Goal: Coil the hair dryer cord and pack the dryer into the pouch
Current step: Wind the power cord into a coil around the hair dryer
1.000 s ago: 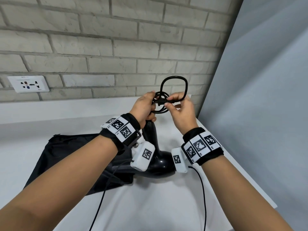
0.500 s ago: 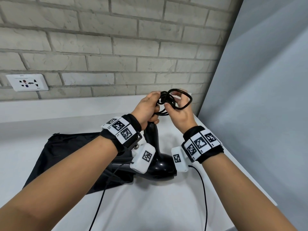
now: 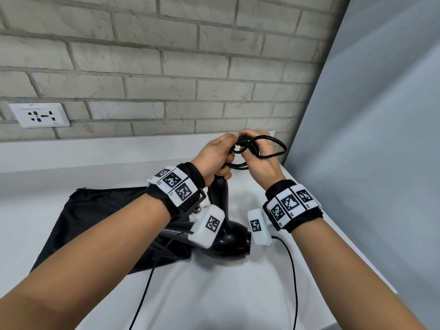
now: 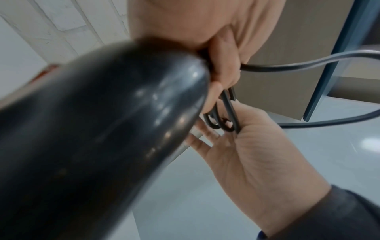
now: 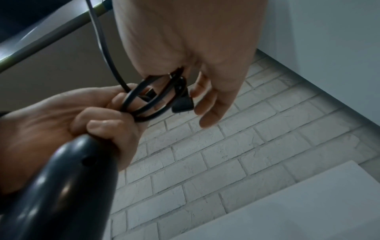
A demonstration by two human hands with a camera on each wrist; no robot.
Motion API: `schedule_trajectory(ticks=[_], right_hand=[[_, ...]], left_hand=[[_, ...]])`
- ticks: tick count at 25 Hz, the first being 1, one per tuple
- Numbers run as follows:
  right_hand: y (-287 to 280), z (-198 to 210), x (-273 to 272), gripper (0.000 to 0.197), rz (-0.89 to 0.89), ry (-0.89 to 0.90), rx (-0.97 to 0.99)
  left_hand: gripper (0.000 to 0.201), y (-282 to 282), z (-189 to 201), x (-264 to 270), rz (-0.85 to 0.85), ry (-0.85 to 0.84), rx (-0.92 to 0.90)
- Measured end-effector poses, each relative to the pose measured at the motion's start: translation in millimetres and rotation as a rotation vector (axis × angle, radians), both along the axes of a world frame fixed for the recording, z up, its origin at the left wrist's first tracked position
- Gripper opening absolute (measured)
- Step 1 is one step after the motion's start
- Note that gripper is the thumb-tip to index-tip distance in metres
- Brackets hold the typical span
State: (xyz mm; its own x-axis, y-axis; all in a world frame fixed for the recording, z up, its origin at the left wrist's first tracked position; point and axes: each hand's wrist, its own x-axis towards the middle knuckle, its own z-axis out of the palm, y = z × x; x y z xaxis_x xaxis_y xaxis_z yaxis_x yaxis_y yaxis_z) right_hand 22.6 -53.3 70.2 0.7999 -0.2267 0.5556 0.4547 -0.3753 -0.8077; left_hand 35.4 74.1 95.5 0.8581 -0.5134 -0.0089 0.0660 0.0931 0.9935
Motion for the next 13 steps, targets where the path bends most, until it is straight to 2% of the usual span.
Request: schedule_trajectory(ticks=[2, 4, 6, 7, 10, 13], right_hand=[[-0.7, 2.0, -2.4, 0.039, 0.157, 0.046, 0.009], [-0.3, 4.6, -4.9, 0.026, 0.235, 0.114, 0.051], [-4.3, 0.9, -7.2, 0.008, 0.233, 0.196, 0.043], [-7.9, -1.9, -9.1, 0.006, 0.242, 0.254, 0.021], [-23.2, -18.6, -14.8, 0.015, 0.289, 0.395, -0.118], [-43.7, -41.6, -16.9, 0.021, 0.177, 0.561, -0.374]], left_hand=[[0.024, 0.8, 1.4, -0.1, -0.017, 0.006, 0.006], [0.026, 2.0, 3.2, 0.4, -0.023, 0.016, 0.013], [0.032, 2.7, 5.4, 0.1, -0.019, 0.033, 0.022], [0.033, 3.5, 6.4, -0.3, -0.013, 0.038, 0.024], [0.037, 7.3, 8.9, -1.5, 0.005, 0.051, 0.014], [0.041, 12.5, 13.4, 0.3, 0.023, 0.092, -0.016]])
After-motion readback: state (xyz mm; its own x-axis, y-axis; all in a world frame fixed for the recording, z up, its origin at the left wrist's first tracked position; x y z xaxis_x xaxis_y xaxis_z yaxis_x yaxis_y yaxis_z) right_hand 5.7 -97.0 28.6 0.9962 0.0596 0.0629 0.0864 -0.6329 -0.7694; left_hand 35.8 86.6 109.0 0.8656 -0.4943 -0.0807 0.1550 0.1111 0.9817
